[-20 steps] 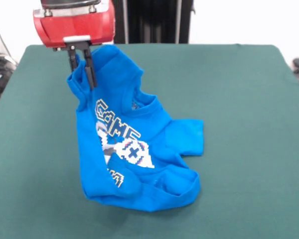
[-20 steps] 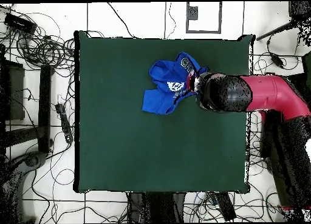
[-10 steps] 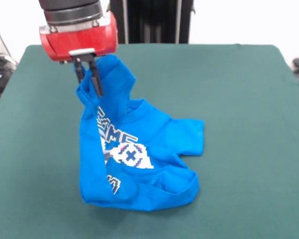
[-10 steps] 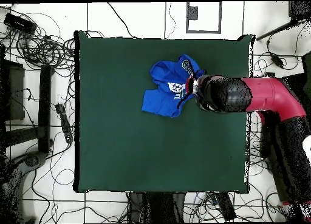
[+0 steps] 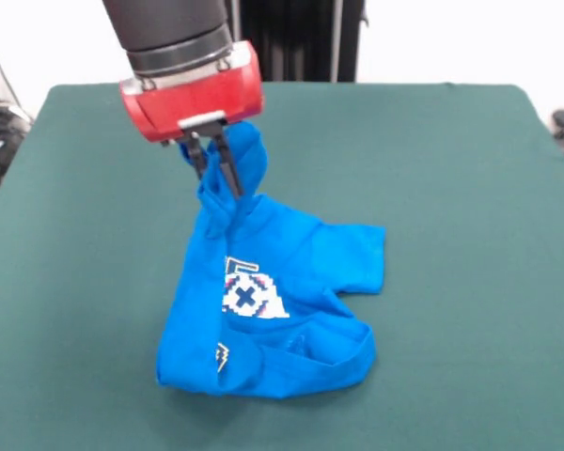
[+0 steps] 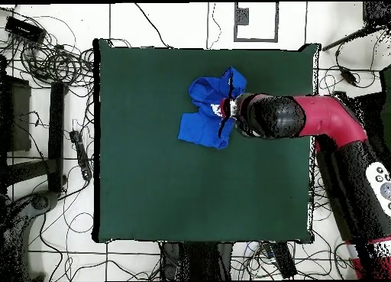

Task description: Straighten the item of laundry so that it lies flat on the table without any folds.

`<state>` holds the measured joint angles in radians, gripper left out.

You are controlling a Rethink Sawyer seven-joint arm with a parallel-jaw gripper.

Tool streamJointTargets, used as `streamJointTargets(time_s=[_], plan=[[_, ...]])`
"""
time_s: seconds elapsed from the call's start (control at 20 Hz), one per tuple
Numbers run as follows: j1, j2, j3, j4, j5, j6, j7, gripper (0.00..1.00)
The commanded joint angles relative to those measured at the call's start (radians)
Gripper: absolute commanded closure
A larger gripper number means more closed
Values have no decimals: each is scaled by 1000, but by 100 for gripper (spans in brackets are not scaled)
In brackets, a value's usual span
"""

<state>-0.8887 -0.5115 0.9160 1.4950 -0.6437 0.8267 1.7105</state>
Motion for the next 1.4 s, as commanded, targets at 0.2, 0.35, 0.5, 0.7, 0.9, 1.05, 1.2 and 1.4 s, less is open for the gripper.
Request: streamJointTargets(time_s=[0.2,0.35,0.5,0.7,0.9,1.05,1.2,1.4], plan=[[-12,84,87,72,-24,26,-408,100],[-23,59,89,78,-21,55,-415,100],[-52,18,94,99,-12,84,-435,100],[-111,-31,106,125,-16,124,-509,100],[-156,-67,114,106,-14,186,-585,100],[-170,-77,116,83,-8,220,-618,100],[-162,-73,112,64,-4,233,-618,100],[-147,-57,105,43,-4,238,-621,100]])
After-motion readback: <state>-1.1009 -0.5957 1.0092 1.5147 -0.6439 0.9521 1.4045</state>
